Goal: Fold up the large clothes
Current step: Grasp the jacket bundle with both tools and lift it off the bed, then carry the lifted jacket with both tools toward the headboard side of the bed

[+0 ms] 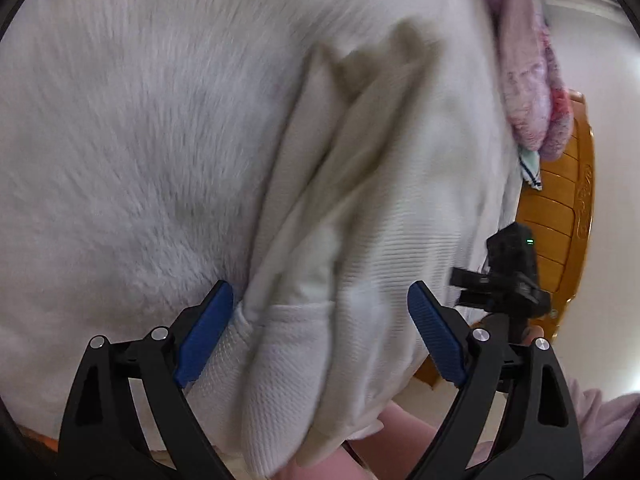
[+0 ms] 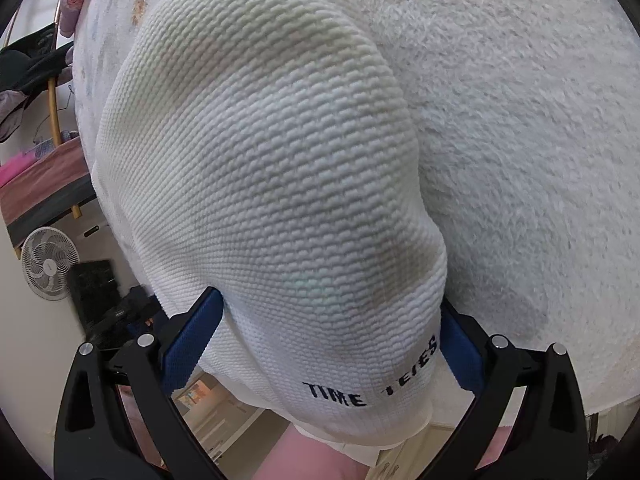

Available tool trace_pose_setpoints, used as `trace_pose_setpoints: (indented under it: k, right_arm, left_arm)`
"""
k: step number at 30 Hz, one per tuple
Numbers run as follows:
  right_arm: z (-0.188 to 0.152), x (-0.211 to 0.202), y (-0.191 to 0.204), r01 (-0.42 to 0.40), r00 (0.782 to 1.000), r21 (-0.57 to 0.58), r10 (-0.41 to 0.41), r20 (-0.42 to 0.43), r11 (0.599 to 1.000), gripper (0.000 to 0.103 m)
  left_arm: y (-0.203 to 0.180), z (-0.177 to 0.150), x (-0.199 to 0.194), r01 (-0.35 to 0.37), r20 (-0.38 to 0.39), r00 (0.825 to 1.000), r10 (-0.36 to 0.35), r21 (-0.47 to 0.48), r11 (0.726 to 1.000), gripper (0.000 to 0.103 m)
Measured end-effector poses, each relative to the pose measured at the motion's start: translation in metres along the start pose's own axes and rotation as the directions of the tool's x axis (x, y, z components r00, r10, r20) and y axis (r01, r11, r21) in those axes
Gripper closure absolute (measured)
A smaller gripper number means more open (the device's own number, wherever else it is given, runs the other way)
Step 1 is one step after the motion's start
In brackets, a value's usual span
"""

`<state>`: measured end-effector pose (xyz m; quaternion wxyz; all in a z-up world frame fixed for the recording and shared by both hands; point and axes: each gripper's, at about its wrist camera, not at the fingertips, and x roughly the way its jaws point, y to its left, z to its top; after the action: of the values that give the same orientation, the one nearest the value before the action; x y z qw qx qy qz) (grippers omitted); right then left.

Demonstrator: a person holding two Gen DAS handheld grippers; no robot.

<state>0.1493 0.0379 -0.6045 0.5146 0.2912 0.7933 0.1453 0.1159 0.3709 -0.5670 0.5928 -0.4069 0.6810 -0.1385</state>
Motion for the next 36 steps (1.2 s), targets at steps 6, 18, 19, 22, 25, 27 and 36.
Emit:
trace_pose_setpoints:
  k: [6, 18, 19, 22, 25, 27, 36]
  right_arm:
    - [-0.001, -0.005, -0.013, -0.037, 0.999, 0.011, 0.037, -0.008, 0.999, 0.006]
    - [-0.014, -0.013, -0.05, -0.218, 0.974, 0.227, 0.195, 0.118, 0.949, 0.027]
    - [-0.018, -0.018, -0.046, -0.184, 0.98, 0.212, 0.163, 0.114, 0.96, 0.04]
    - [-0.029, -0.036, -0.036, -0.163, 0.982, 0.208, 0.138, 0.128, 0.964, 0.065]
    - [-0.038, -0.054, -0.023, -0.143, 0.982, 0.189, 0.116, 0.149, 0.972, 0.071]
    - [-0.043, -0.067, -0.014, -0.142, 0.98, 0.171, 0.114, 0.166, 0.975, 0.072]
    - [-0.08, -0.141, 0.032, -0.077, 0.976, -0.018, 0.079, 0.201, 0.997, 0.072]
  left_arm:
    - [-0.003, 0.004, 0.011, -0.016, -0.025, 1.0, 0.017, 0.043, 0.999, 0.005]
    - [-0.008, -0.011, 0.03, 0.023, 0.031, 0.999, -0.018, -0.199, 0.98, 0.052]
    - [-0.007, -0.015, 0.026, 0.032, 0.038, 0.999, -0.024, -0.223, 0.974, 0.062]
    - [-0.02, -0.027, 0.017, 0.0, 0.072, 0.997, 0.018, -0.231, 0.973, 0.066]
    - [-0.042, -0.035, 0.005, -0.023, 0.101, 0.994, 0.045, -0.209, 0.978, 0.067]
    - [-0.055, -0.044, -0.007, -0.017, 0.129, 0.991, 0.043, -0.195, 0.981, 0.068]
    - [-0.114, -0.103, -0.053, 0.047, 0.262, 0.965, 0.0, -0.171, 0.984, 0.069]
